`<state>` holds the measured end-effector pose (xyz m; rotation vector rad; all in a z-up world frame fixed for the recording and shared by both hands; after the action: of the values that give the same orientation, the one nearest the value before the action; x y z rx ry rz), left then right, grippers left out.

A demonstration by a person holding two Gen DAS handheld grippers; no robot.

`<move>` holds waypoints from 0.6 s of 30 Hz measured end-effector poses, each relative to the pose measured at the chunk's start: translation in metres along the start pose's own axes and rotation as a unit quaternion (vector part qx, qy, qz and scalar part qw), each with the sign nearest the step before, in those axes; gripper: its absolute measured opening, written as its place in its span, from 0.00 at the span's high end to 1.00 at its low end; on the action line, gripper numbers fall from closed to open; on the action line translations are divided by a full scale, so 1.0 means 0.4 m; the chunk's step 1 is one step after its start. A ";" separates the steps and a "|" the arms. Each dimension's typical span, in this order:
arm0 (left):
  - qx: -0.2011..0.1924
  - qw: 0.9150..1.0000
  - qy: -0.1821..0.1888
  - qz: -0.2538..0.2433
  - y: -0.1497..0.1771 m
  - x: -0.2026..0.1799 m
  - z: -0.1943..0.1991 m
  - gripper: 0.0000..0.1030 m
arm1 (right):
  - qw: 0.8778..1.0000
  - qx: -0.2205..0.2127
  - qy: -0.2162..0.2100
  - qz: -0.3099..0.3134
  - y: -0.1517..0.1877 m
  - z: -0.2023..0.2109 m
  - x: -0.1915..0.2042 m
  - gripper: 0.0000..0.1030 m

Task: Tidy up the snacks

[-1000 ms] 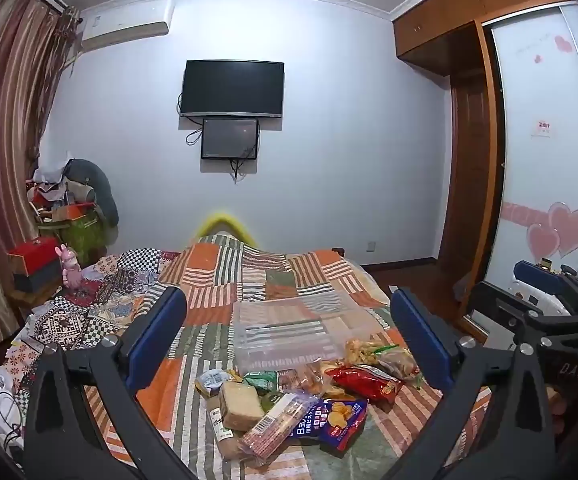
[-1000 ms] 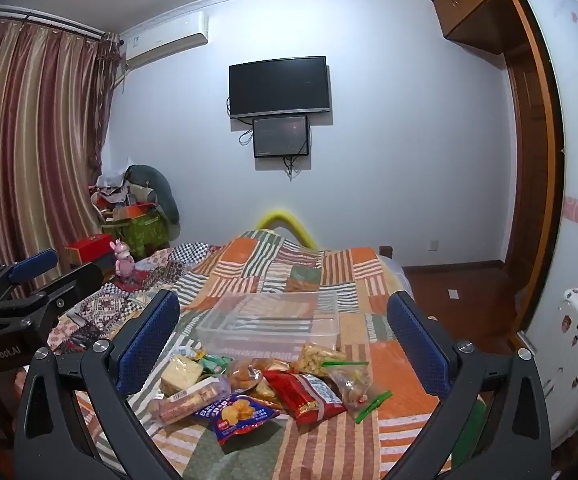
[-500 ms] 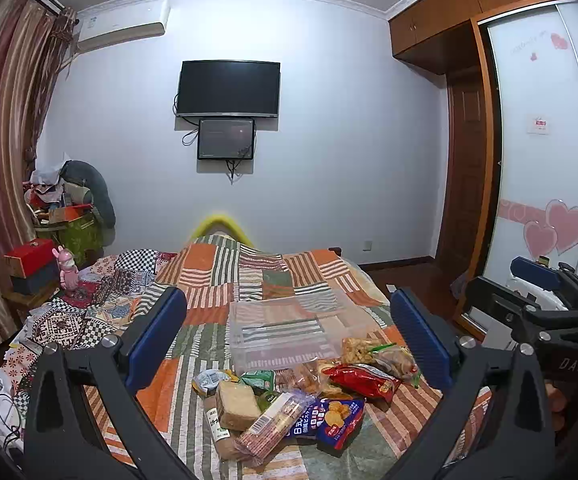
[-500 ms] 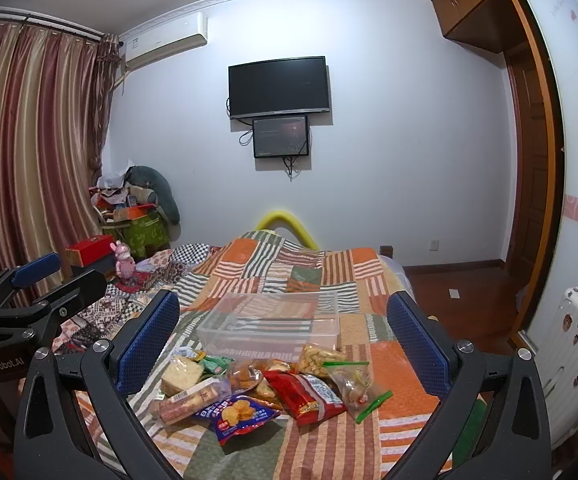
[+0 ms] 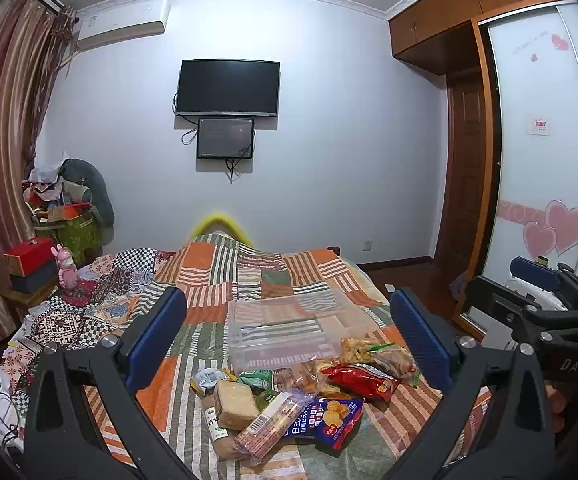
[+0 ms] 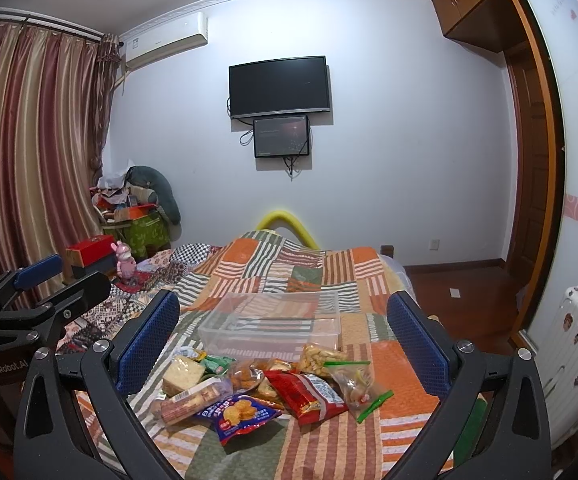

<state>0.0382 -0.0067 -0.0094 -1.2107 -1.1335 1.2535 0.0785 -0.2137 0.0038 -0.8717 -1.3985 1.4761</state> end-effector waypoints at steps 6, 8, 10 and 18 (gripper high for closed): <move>0.000 1.000 0.001 0.003 -0.002 0.000 0.000 0.00 | 1.000 0.000 0.000 0.000 -0.002 0.000 0.000 0.00; -0.001 1.000 0.001 0.003 -0.003 0.002 0.002 0.00 | 1.000 0.000 0.000 0.000 -0.001 0.000 0.001 0.00; -0.002 1.000 0.001 0.003 -0.005 0.002 0.003 0.00 | 1.000 -0.001 0.000 0.000 -0.001 0.000 0.002 0.00; -0.002 1.000 0.002 0.006 -0.005 0.000 0.003 0.00 | 1.000 -0.002 -0.001 0.000 -0.007 0.001 0.006 0.00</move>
<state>0.0373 -0.0065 -0.0074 -1.2233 -1.1284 1.2586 0.0776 -0.2119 0.0067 -0.8721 -1.4032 1.4748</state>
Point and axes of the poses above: each gripper's, at about its wrist camera, not at the fingertips, and z roughly against the way its jaws point, x to its left, y to its underside, the point moved 4 cm from there along -z, roughly the way its jaws point, and after that the axes turned 10 degrees about -x, right-handed, at the moved point
